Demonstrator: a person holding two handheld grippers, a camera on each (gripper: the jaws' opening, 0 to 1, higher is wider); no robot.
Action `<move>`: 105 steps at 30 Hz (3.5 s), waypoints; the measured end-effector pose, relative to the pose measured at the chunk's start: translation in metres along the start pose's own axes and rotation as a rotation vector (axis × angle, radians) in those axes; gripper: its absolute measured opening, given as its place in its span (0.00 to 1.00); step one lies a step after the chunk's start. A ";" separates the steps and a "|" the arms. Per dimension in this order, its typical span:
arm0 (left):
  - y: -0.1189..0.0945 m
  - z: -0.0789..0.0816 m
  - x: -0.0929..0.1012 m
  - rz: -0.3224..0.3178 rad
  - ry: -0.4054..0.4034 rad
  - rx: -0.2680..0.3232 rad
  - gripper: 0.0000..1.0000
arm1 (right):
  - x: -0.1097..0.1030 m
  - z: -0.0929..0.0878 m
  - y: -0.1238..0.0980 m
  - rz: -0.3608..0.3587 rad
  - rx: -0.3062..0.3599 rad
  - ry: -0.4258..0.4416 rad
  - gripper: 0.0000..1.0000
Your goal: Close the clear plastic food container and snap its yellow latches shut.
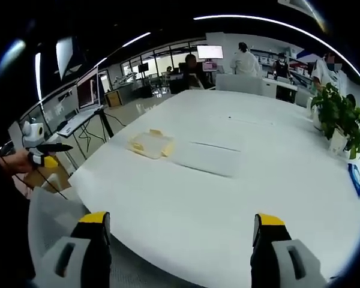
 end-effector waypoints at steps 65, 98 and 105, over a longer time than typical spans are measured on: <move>0.056 0.019 -0.047 -0.032 0.144 -0.082 0.99 | -0.021 0.064 0.113 0.241 -0.056 -0.267 0.98; 0.112 0.026 -0.074 -0.126 0.289 -0.196 0.99 | -0.014 0.078 0.164 0.434 -0.085 -0.486 0.91; 0.131 0.031 -0.079 -0.174 0.343 -0.236 0.99 | -0.013 0.079 0.176 0.461 -0.106 -0.526 0.89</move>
Point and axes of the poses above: the point that each gripper's makers call its tool centre point, and the gripper's own axes: y roughly forward along the fingers, x roughly to its right, z roughly out of its top, the point moved 5 cm from there along -y, roughly backward along the fingers, and after that the axes turned 14 degrees about x, right-handed, at the moved point
